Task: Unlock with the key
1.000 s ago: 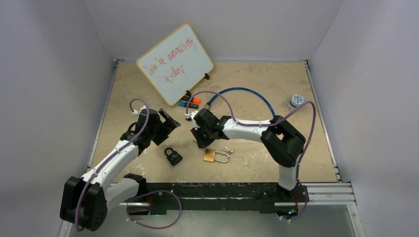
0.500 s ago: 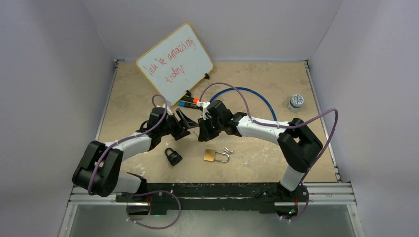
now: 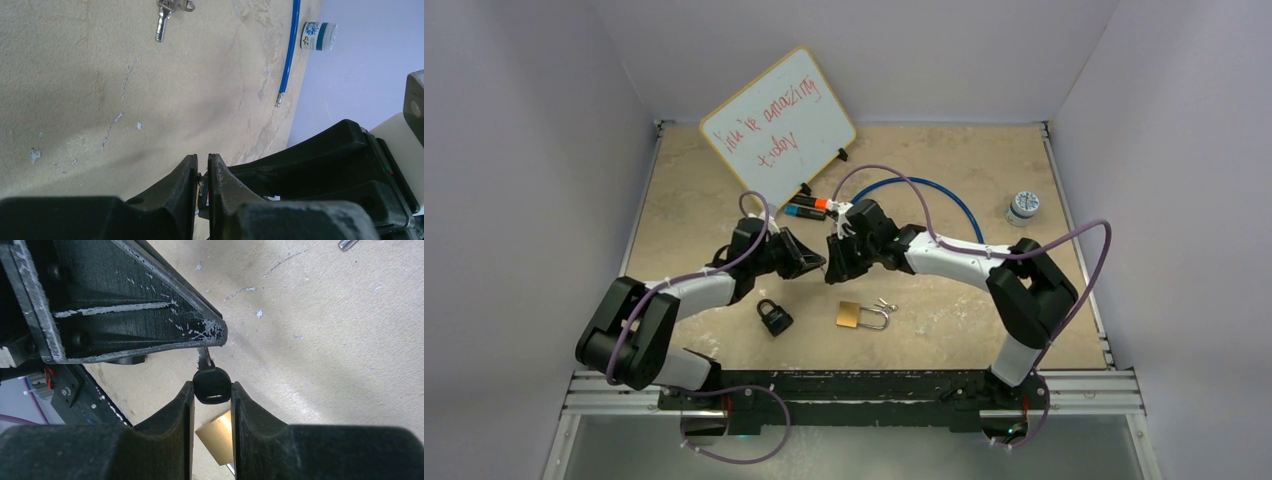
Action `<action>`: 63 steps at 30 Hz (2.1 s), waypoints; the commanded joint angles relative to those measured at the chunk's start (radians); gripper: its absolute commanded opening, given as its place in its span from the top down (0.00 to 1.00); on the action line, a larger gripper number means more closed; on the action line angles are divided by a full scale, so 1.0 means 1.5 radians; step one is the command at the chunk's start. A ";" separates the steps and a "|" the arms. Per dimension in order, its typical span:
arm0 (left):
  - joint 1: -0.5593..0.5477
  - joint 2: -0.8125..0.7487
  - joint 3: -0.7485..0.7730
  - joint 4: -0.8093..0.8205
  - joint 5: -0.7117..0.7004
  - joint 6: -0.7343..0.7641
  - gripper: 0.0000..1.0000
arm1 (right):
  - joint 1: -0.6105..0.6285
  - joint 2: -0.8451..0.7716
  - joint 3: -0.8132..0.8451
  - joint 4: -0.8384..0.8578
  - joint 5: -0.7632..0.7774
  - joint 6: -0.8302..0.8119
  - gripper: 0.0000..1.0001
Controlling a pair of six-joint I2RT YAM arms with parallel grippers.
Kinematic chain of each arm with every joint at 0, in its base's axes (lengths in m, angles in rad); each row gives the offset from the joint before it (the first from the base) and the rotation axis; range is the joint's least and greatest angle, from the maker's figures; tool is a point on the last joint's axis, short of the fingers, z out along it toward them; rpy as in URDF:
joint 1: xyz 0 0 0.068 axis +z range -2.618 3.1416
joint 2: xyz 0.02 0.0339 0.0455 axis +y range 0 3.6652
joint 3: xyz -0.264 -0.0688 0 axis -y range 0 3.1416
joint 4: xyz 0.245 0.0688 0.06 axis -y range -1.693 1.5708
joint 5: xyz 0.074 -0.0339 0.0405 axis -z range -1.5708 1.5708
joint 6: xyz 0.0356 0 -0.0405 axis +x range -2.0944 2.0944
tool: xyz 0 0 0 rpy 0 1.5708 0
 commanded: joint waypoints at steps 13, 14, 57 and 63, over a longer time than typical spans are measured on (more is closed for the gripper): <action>-0.006 -0.005 0.056 0.075 0.059 0.011 1.00 | -0.079 -0.096 -0.050 0.119 -0.087 0.091 0.30; -0.006 -0.007 0.068 0.078 0.070 0.017 1.00 | -0.098 -0.116 -0.071 0.155 -0.115 0.116 0.28; -0.002 0.015 0.214 0.393 0.264 -0.191 1.00 | -0.206 -0.279 -0.233 0.678 -0.355 0.529 0.93; 0.000 -0.001 0.220 0.325 0.235 -0.157 0.82 | -0.207 -0.289 -0.228 0.614 -0.349 0.457 1.00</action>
